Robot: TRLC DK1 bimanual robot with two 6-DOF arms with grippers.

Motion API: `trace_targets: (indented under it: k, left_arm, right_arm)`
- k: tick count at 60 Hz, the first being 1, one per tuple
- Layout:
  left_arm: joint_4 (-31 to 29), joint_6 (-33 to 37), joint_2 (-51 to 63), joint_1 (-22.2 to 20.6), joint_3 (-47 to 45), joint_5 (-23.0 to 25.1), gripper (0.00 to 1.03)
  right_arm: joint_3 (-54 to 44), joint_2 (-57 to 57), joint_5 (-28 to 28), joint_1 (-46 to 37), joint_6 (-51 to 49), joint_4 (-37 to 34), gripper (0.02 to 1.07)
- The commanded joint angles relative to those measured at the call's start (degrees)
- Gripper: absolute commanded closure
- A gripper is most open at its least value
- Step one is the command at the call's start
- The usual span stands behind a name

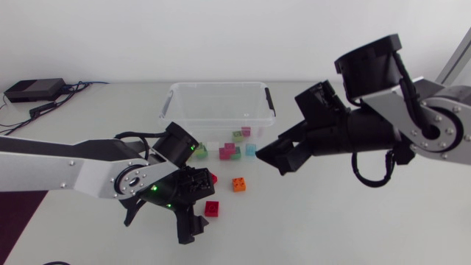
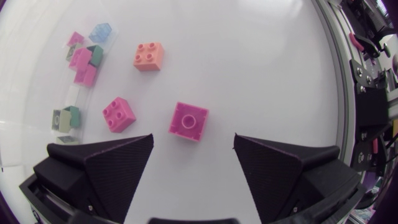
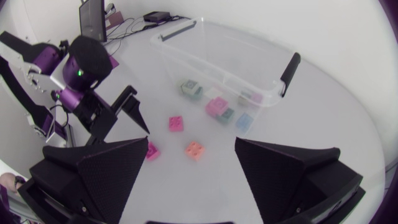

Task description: Pick up the duplo bricks and place them in the container

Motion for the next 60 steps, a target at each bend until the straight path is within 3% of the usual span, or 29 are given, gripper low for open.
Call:
trace_targets:
  k: [1,8,14,19,27,32,33,36,49,53,60]
  left_arm:
    - [0.0,3.2,2.4,0.3,2.4,0.6,0.14]
    - [0.5,4.9,4.9,0.2,3.3,0.6,0.14]
    - [1.1,6.6,6.2,0.0,3.3,0.8,0.24]
    - [3.3,7.9,7.1,-0.3,2.8,1.7,0.39]
    - [5.9,8.4,7.4,-0.5,2.3,1.8,0.48]
    - [6.3,9.2,8.0,-0.7,2.1,2.0,0.62]
    - [6.5,9.7,8.2,-0.8,1.9,2.3,0.72]
    - [6.4,10.8,8.3,-0.8,1.8,2.6,0.84]
    - [6.3,10.7,7.5,-0.8,0.6,2.6,0.89]
    - [6.0,10.4,6.3,-0.8,0.2,2.6,0.89]
    - [3.6,8.2,-2.7,-0.3,-1.7,2.6,0.91]
  right_arm:
    - [-4.6,-1.3,-0.7,0.8,-2.8,-0.3,0.06]
    - [-8.2,-2.1,-0.7,2.2,-3.4,-0.1,0.06]
    - [-10.4,-2.5,-0.6,3.7,-4.7,0.5,0.06]
    - [-11.8,-2.7,-0.2,4.8,-5.4,1.1,0.06]
    - [-14.0,-2.7,1.0,6.3,-5.5,1.9,0.06]
    - [-14.8,-2.6,1.1,6.3,-5.5,2.1,0.06]
    - [-15.3,-2.6,1.1,6.3,-5.5,2.5,0.06]
    - [-15.8,-2.6,1.1,6.3,-5.5,3.1,0.06]
    - [-16.7,-1.1,3.0,7.7,-1.4,6.7,0.07]
    - [-16.7,0.8,5.8,9.1,1.5,8.2,0.07]
    - [-14.7,6.8,8.4,10.9,8.3,9.7,0.07]
